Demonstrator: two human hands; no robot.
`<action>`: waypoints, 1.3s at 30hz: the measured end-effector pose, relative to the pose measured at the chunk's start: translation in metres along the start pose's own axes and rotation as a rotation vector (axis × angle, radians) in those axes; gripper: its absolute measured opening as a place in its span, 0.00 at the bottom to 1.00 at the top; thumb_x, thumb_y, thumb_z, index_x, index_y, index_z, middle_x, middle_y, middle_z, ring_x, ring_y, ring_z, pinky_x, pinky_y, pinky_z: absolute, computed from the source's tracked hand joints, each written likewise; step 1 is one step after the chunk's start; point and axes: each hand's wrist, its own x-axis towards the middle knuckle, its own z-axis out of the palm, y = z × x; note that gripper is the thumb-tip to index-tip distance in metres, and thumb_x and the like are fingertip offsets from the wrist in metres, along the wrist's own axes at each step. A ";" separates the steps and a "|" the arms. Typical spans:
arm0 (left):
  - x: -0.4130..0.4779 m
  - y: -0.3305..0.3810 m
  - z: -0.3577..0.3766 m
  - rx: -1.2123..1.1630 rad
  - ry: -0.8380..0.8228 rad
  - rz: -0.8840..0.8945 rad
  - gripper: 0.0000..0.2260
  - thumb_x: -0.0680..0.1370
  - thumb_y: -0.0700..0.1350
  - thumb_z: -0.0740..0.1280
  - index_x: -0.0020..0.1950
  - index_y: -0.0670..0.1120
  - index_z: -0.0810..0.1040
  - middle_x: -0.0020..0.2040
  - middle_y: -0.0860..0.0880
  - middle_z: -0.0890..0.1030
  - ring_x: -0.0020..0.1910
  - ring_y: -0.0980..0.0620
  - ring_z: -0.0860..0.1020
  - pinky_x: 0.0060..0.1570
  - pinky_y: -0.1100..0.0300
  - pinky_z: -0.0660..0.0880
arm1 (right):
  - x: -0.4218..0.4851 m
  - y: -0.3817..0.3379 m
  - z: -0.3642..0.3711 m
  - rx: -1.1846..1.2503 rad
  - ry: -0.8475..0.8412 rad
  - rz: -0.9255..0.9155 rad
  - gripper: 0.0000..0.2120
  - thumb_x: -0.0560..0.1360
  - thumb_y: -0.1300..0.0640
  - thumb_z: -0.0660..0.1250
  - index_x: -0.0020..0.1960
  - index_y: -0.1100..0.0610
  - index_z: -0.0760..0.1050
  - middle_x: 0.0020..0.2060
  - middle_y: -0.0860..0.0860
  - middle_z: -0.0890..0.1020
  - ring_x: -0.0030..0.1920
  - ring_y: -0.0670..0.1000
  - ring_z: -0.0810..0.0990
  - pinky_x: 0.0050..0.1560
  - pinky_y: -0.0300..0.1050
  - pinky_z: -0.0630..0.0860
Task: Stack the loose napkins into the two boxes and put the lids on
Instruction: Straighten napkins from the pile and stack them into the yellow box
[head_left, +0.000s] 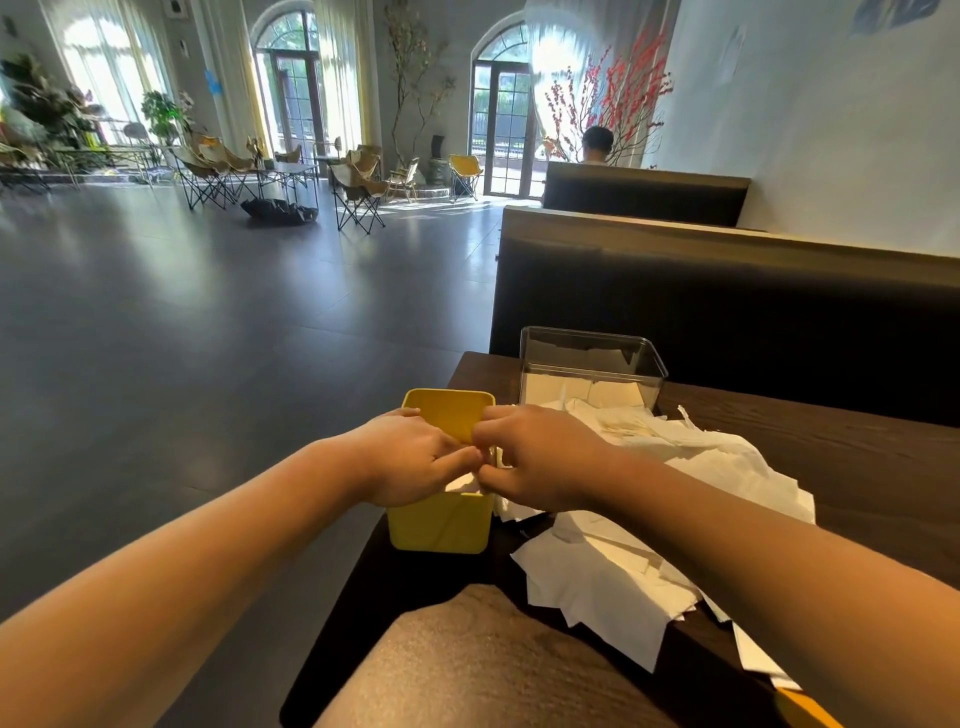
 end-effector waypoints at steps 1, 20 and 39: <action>0.000 0.000 0.000 0.000 -0.006 0.004 0.33 0.83 0.65 0.39 0.67 0.55 0.80 0.42 0.61 0.78 0.57 0.58 0.78 0.82 0.47 0.50 | -0.002 0.001 0.001 -0.001 -0.005 0.000 0.10 0.82 0.46 0.67 0.57 0.50 0.82 0.48 0.46 0.80 0.45 0.47 0.78 0.46 0.40 0.79; -0.010 0.013 -0.005 -0.142 0.270 0.008 0.28 0.81 0.71 0.52 0.69 0.56 0.78 0.62 0.58 0.78 0.59 0.55 0.77 0.61 0.55 0.79 | -0.040 0.008 -0.006 0.298 0.076 0.109 0.11 0.83 0.48 0.66 0.64 0.46 0.79 0.58 0.40 0.76 0.53 0.47 0.81 0.47 0.33 0.78; -0.018 0.132 0.095 -0.077 0.165 0.273 0.27 0.79 0.66 0.67 0.75 0.59 0.70 0.73 0.60 0.69 0.70 0.59 0.68 0.70 0.60 0.72 | -0.196 0.045 0.023 -0.097 -0.228 0.205 0.35 0.75 0.47 0.72 0.78 0.39 0.61 0.72 0.44 0.68 0.67 0.49 0.69 0.70 0.48 0.70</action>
